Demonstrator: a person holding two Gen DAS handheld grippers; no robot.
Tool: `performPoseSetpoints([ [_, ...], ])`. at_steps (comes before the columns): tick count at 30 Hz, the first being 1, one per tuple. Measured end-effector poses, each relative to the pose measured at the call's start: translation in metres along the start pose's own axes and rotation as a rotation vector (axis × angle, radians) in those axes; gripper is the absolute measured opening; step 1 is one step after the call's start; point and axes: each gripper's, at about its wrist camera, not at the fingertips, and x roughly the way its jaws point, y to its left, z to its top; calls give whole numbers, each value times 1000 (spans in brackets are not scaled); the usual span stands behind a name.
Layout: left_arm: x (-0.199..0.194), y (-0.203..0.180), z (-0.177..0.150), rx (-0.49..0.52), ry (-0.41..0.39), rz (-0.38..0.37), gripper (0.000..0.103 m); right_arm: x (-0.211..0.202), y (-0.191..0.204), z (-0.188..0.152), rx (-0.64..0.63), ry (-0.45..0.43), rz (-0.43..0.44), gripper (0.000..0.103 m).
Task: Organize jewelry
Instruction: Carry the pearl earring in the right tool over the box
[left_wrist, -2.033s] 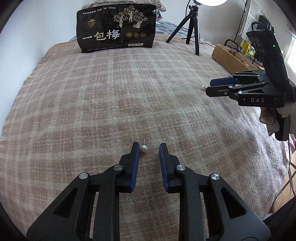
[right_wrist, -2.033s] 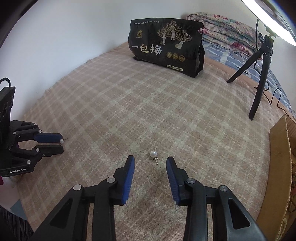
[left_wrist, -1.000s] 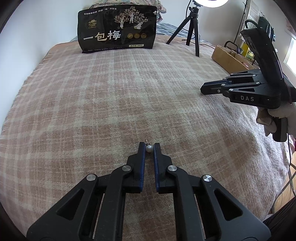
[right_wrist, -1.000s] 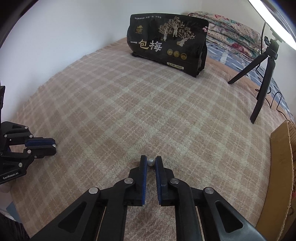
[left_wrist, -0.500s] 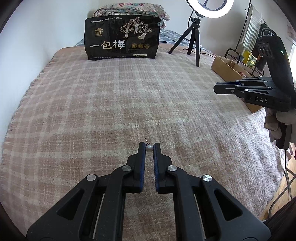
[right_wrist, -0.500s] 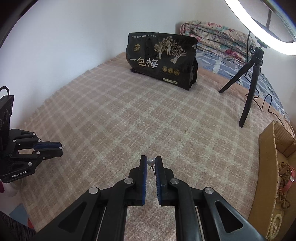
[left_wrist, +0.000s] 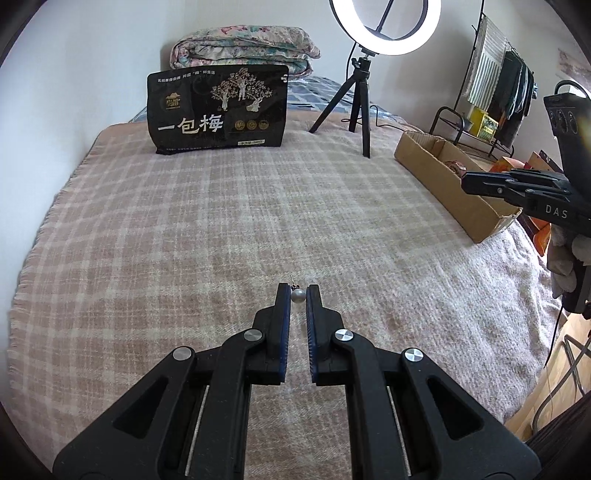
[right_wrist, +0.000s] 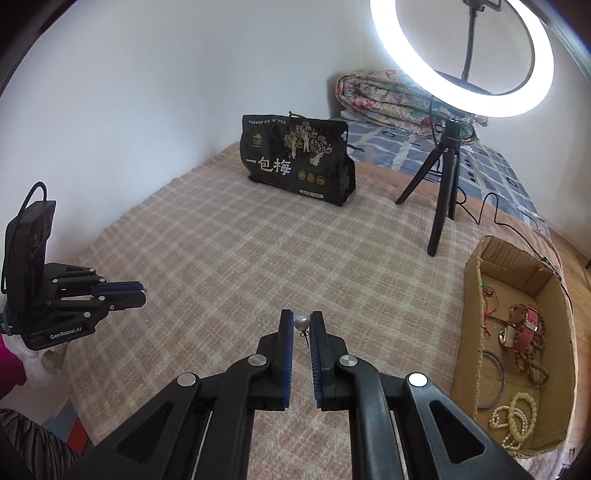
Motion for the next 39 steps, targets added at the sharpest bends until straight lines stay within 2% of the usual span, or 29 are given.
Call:
performPoseSetpoints([
  [12, 7, -54, 35, 49, -47, -90, 6, -67, -54, -27, 94, -45, -102, 6],
  [22, 19, -104, 70, 95, -83, -155, 6, -103, -104, -48, 180, -72, -179, 6],
  [39, 66, -185, 145, 143, -132, -253, 6, -110, -148, -59, 231, -78, -224, 6],
])
